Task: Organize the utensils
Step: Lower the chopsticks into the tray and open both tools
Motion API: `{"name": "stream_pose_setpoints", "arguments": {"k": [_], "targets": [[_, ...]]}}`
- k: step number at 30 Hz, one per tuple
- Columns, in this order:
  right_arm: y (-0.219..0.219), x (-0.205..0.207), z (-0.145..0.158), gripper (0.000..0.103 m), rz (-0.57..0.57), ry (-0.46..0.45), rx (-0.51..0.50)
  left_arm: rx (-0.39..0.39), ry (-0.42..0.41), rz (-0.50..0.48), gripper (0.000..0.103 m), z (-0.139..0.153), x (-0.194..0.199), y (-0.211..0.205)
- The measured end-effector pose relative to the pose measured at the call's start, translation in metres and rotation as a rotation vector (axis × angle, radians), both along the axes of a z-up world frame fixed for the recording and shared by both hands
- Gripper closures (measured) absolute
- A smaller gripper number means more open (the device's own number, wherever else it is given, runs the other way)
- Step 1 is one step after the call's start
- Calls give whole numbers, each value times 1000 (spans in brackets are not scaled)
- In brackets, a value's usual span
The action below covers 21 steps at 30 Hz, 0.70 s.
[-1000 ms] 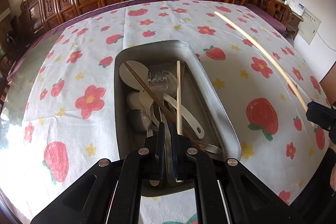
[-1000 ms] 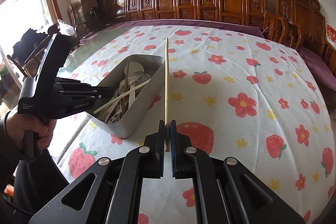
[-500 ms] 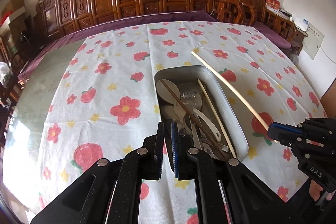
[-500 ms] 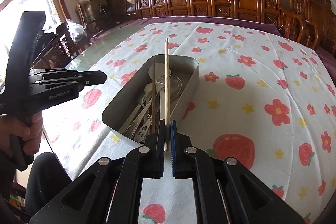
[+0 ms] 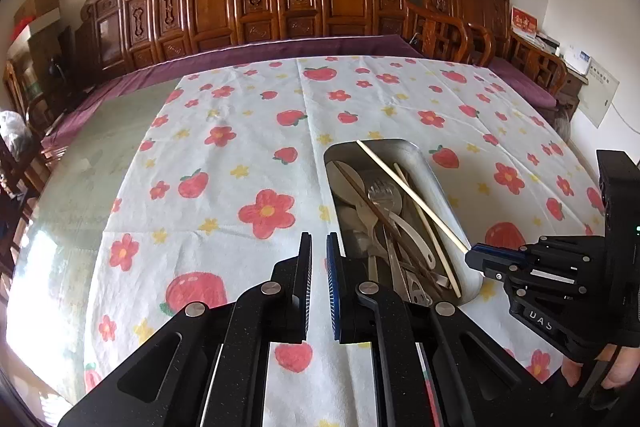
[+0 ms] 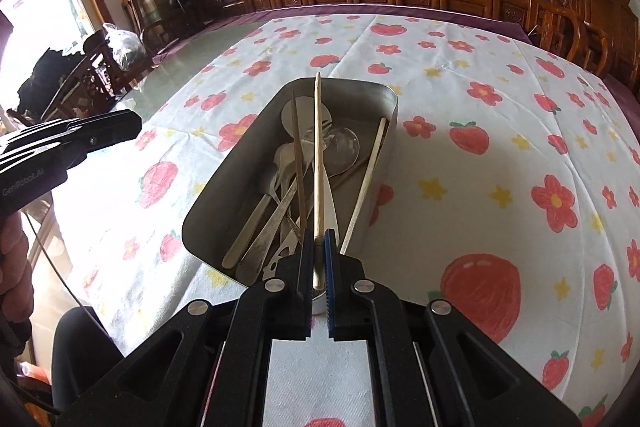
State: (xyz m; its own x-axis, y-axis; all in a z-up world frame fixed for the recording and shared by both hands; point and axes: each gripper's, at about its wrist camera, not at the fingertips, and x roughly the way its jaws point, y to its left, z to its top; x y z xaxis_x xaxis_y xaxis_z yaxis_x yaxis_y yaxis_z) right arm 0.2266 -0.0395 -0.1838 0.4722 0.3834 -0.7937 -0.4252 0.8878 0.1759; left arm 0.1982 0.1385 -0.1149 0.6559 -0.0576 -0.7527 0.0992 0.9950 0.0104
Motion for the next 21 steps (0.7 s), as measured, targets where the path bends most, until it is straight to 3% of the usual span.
{"name": "stream_pose_setpoints", "arguments": {"k": [8,21], "targets": [[10,10,-11,97,-10,14,-22,-11,4,14,96,-1,0,6],[0,3,-1,94,64,-39,76,-1,2,10,96,-2,-1,3]]}}
